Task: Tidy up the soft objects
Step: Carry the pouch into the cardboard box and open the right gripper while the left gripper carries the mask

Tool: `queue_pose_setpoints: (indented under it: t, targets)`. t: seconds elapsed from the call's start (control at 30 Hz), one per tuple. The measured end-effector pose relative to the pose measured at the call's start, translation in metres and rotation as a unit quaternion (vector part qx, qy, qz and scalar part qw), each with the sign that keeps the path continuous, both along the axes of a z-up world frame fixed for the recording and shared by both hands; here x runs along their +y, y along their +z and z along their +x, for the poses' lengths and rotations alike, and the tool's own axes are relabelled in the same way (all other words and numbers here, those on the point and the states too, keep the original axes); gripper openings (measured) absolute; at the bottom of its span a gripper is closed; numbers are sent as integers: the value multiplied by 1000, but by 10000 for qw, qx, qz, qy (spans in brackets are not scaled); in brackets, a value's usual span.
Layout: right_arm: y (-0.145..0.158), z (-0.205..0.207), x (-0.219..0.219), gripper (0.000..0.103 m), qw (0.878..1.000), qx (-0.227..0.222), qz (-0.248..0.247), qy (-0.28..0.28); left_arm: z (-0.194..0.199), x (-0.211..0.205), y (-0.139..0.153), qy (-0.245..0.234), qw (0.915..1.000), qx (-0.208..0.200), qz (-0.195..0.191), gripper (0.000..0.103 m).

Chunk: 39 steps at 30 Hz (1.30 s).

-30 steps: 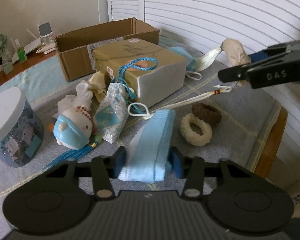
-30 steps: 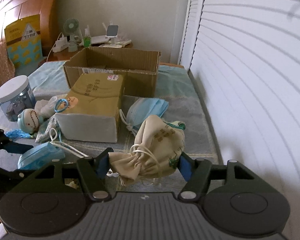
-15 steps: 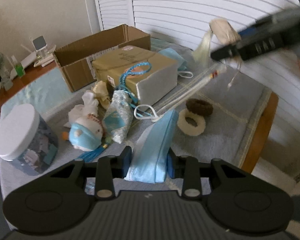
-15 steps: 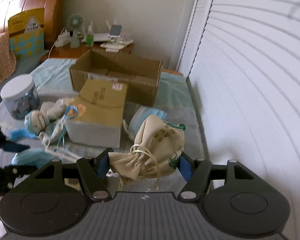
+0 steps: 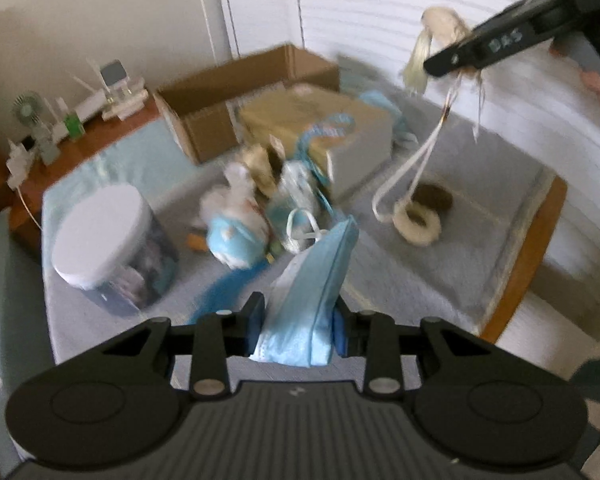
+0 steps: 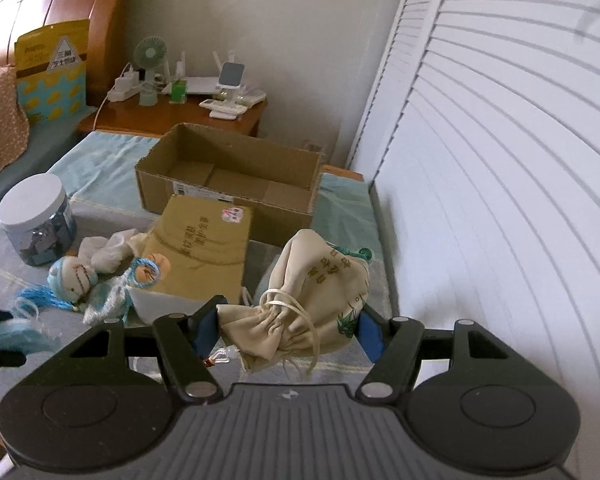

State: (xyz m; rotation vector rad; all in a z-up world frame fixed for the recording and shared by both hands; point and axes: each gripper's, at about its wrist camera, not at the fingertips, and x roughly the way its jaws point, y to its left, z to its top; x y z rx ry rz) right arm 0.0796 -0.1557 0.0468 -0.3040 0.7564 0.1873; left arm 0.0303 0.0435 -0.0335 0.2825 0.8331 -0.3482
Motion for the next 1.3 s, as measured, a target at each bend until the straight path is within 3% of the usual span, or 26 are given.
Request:
queue_pose_setpoints:
  t: [0.4, 0.77, 0.97, 1.2, 1.3]
  targets:
    - [70, 98, 37, 72, 9990, 261, 363, -93, 19, 10, 26, 107, 9984, -504, -249, 33]
    - [85, 197, 75, 72, 9948, 458, 807, -413, 39, 35, 17, 365, 9973, -436, -474, 33]
    - [68, 232, 97, 72, 9894, 638, 1134, -641, 48, 47, 12, 548, 9967, -361, -468, 33]
    - [9, 254, 96, 73, 9850, 1184, 850, -921, 55, 54, 9, 608, 9967, -284, -459, 33]
    - [-8, 256, 89, 84, 9840, 1297, 686, -1010, 59, 53, 11, 594, 9967, -298, -457, 33]
